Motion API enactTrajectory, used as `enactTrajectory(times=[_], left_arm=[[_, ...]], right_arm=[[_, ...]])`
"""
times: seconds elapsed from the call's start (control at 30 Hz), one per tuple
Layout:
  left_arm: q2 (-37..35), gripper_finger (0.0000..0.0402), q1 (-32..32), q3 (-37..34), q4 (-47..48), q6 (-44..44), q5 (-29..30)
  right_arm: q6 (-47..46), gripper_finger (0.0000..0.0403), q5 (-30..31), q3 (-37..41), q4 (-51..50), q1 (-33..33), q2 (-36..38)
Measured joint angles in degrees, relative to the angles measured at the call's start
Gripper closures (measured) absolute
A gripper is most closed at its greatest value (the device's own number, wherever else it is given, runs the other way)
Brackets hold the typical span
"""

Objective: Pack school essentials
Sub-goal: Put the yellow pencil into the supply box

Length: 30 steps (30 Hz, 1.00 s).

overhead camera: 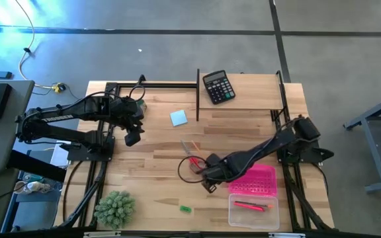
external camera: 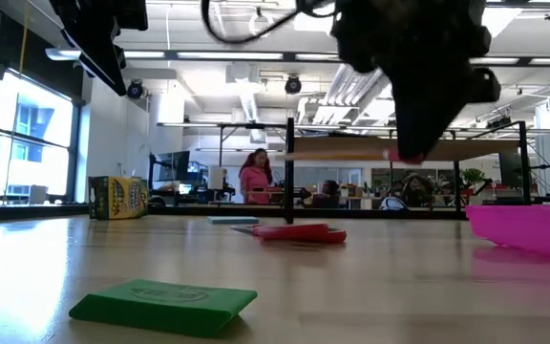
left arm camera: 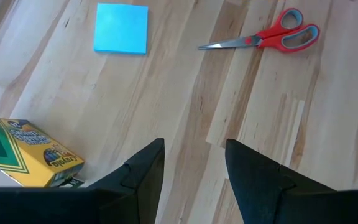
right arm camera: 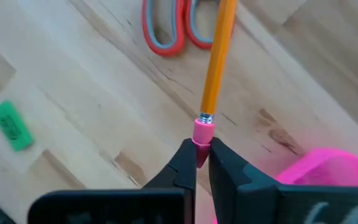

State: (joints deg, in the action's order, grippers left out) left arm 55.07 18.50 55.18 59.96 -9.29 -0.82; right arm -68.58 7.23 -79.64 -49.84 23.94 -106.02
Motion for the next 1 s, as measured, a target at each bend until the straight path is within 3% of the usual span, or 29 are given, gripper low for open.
enactTrajectory(times=[0.27, 0.43, 0.7, 1.0], left_arm=[[0.0, 0.0243, 0.0, 0.0, 0.0, 0.2, 0.0], [0.0, 0.0243, 0.0, 0.0, 0.0, 0.1, 0.0], [0.0, 0.0243, 0.0, 0.0, -0.1, -3.1, 0.0], [0.0, 0.0243, 0.0, 0.0, -0.2, -3.7, 0.0]], right_arm=[[0.9, 0.0393, 6.2, 0.0, -2.9, 3.7, 6.4], [2.8, 0.0393, 6.3, 0.0, -6.3, 6.3, 10.2], [4.4, 0.0393, 4.2, 0.0, -12.5, 12.0, 15.7], [6.0, 0.0393, -0.7, -0.1, -17.4, 19.7, 16.4]])
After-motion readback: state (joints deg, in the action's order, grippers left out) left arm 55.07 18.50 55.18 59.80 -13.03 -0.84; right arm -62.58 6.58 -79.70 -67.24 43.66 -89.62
